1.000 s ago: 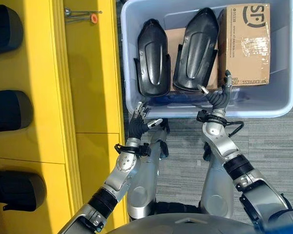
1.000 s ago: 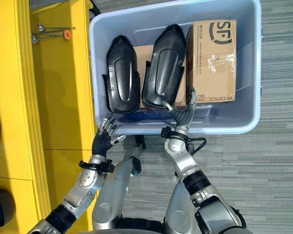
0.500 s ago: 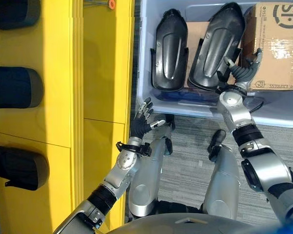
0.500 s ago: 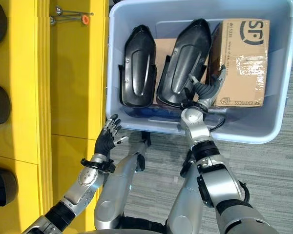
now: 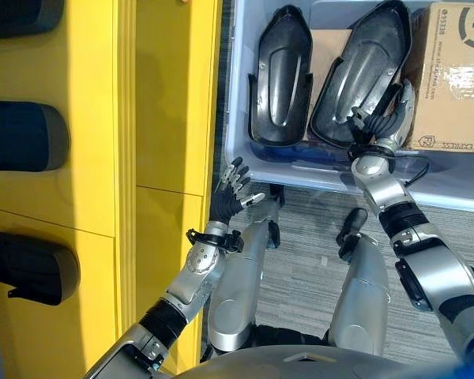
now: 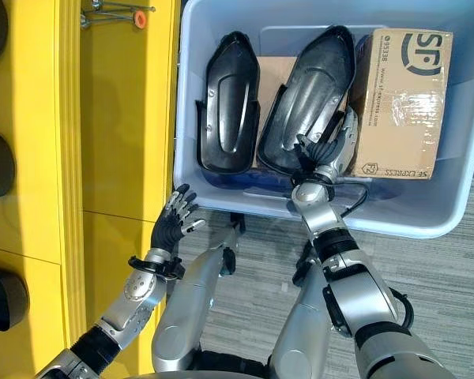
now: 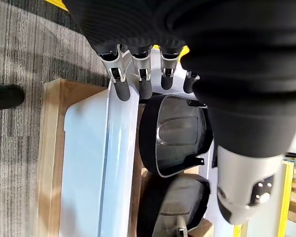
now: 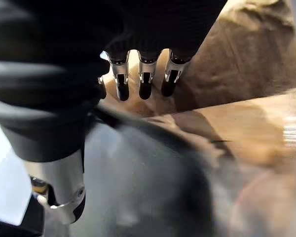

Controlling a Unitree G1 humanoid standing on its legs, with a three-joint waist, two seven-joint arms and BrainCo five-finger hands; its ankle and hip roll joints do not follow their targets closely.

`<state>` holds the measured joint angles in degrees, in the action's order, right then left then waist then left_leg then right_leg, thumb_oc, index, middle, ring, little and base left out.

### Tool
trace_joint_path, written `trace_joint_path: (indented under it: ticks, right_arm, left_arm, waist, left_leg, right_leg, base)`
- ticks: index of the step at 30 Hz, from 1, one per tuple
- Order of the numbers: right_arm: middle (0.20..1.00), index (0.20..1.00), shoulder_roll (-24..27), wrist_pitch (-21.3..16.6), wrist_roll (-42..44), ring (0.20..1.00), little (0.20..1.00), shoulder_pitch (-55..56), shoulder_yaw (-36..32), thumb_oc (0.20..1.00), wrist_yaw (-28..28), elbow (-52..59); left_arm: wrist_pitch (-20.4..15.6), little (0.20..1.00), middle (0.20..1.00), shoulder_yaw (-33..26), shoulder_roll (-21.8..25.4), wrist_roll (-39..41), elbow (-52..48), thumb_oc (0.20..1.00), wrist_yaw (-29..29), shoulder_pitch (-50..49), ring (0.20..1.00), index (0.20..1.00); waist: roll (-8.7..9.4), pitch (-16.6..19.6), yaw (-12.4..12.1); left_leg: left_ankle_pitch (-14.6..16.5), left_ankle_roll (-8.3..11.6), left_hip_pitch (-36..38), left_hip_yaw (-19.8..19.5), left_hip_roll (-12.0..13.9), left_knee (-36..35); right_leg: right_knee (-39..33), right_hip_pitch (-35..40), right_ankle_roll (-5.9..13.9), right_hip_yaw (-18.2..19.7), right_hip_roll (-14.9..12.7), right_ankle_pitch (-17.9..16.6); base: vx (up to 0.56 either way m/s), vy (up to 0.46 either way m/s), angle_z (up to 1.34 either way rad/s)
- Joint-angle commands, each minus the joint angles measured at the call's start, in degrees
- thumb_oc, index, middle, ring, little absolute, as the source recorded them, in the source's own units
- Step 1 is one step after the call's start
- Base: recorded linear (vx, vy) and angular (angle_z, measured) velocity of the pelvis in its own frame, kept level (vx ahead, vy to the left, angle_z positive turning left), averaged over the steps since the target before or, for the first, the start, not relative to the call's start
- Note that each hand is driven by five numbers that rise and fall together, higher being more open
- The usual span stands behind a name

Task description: Move parts from the plastic box to the shelf.

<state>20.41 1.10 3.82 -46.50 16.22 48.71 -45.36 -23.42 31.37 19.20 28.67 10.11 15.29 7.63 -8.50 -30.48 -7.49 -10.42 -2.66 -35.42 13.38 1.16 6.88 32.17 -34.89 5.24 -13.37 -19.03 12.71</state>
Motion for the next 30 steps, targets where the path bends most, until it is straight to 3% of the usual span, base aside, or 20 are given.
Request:
trace_joint_path:
  ticks: [1,2,6,12,18,19,21,30]
  right_arm:
    - [1.0,1.0,2.8,-3.49,5.46,1.0,1.0,-0.76,-0.96,1.0,2.69,-1.3]
    - [1.0,1.0,2.52,-5.44,8.58,1.0,1.0,-0.31,-1.83,1.0,4.0,-1.53]
    - [1.0,1.0,1.31,-6.64,8.61,1.0,1.0,1.4,-2.45,1.0,2.25,0.24]
    - [1.0,1.0,0.43,-3.52,8.16,1.0,1.0,1.87,-0.76,1.0,0.24,1.68]
    - [1.0,1.0,1.71,2.53,4.08,1.0,1.0,-0.19,0.49,1.0,-1.79,-2.27]
    - [0.843,0.843,2.11,3.74,3.52,0.843,0.843,-1.12,0.89,0.843,-2.15,-3.88]
    - [0.2,0.2,2.79,4.88,4.86,0.2,0.2,-1.94,1.17,0.2,-3.11,-5.35]
    - [0.2,0.2,6.88,9.43,9.12,0.2,0.2,-4.99,0.98,0.2,-6.16,-15.97]
  left_arm:
    - [-2.36,1.0,1.0,2.03,-0.64,0.31,-2.87,1.0,-0.55,-0.25,1.0,1.0]
    - [-2.4,1.0,1.0,2.04,-0.6,0.32,-3.15,1.0,-0.35,-0.25,1.0,1.0]
    - [-2.18,1.0,1.0,1.77,-1.21,0.05,-3.84,1.0,0.42,-0.24,1.0,1.0]
    - [-1.29,1.0,1.0,1.42,-1.74,0.06,-3.81,1.0,0.51,0.41,1.0,1.0]
    - [-0.63,1.0,1.0,1.08,-1.37,0.62,-3.43,1.0,-0.14,0.83,1.0,1.0]
    - [-0.74,1.0,1.0,0.99,-1.31,1.06,-3.0,1.0,-0.49,0.95,1.0,1.0]
    - [-0.64,1.0,1.0,0.87,-0.96,1.41,-3.08,1.0,-0.7,0.99,1.0,1.0]
    - [-0.87,1.0,1.0,0.82,0.62,1.81,-4.06,1.0,-1.86,1.0,1.0,1.0]
  waist:
    - [-5.65,0.69,-1.31]
    - [-5.64,0.69,-1.24]
    - [-5.63,0.69,-0.78]
    - [-5.72,0.69,-0.57]
    - [-5.96,0.69,-1.08]
    - [-6.01,0.69,-1.31]
    - [-5.96,0.69,-1.57]
    - [-5.7,0.69,-2.65]
  left_leg:
    - [10.24,2.78,-0.88,-2.86,-1.83,4.56]
    - [10.21,2.78,-1.37,-2.72,-1.78,4.52]
    - [10.1,2.83,-1.88,-2.33,-1.64,4.16]
    - [9.98,2.84,-2.73,-2.29,-1.58,4.61]
    - [10.07,2.84,-3.27,-2.51,-1.58,5.3]
    - [10.09,2.84,-3.25,-2.57,-1.56,5.4]
    - [10.14,2.82,-3.34,-2.71,-1.6,5.53]
    - [10.49,2.77,-3.3,-2.78,-1.21,5.57]
  right_leg:
    - [0.0,-0.59,-1.57,2.15,2.11,-3.87]
    - [-0.04,-1.1,-1.55,2.16,2.31,-3.88]
    - [-0.54,-1.89,-1.49,2.57,2.73,-3.86]
    - [-0.09,-3.04,-1.53,2.86,2.79,-3.74]
    - [0.91,-3.65,-1.63,2.79,2.49,-3.64]
    - [1.08,-3.61,-1.62,2.71,2.44,-3.61]
    - [1.24,-3.51,-1.64,2.54,2.39,-3.62]
    - [1.4,-3.07,-1.45,1.49,2.16,-3.6]
  base:
    - [-0.01,-0.011,0.05]
    - [-0.01,-0.002,0.04]
    - [0.0,0.004,0.01]
    - [0.0,0.0,0.0]
    - [0.0,0.0,0.0]
    - [0.0,0.0,0.0]
    - [0.0,0.0,0.0]
    - [0.0,-0.012,0.04]
